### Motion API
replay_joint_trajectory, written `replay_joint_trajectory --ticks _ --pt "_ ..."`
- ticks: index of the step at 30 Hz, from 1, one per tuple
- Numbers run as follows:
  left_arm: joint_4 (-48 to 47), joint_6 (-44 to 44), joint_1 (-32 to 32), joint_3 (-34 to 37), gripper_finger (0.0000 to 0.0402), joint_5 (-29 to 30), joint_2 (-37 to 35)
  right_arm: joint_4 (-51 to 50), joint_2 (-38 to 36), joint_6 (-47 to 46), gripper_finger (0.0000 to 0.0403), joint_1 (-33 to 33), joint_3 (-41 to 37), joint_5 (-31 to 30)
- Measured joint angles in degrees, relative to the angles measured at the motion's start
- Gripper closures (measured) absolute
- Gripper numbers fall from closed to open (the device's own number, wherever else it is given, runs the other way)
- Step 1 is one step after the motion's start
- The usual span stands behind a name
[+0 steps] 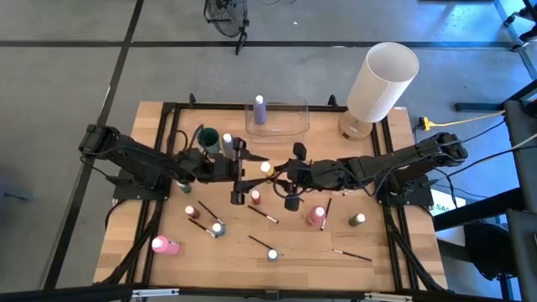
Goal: Pick & Place Paint Supplies
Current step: Put the yellow paint bottle into the transparent bin
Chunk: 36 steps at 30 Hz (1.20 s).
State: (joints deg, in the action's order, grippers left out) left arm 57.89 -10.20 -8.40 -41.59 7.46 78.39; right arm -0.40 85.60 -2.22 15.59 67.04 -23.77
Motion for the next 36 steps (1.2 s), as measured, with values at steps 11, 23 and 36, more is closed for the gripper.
replay_joint_trajectory --ticks 11,23,36 --pt "-31.0 -0.9 -1.0 -11.4 0.0157 3.5 -4.9 -0.1 0.0 -0.4 0.0290 0.0 0.0 0.3" --pt "-78.7 -0.6 -2.8 -32.1 0.0159 9.5 -10.4 -0.7 0.0 -0.4 0.0290 -0.1 0.0 0.3" --pt "-105.0 -6.9 -2.7 -53.0 0.0159 6.6 1.7 -0.7 0.0 -0.5 0.0290 -0.3 0.0 -0.4"
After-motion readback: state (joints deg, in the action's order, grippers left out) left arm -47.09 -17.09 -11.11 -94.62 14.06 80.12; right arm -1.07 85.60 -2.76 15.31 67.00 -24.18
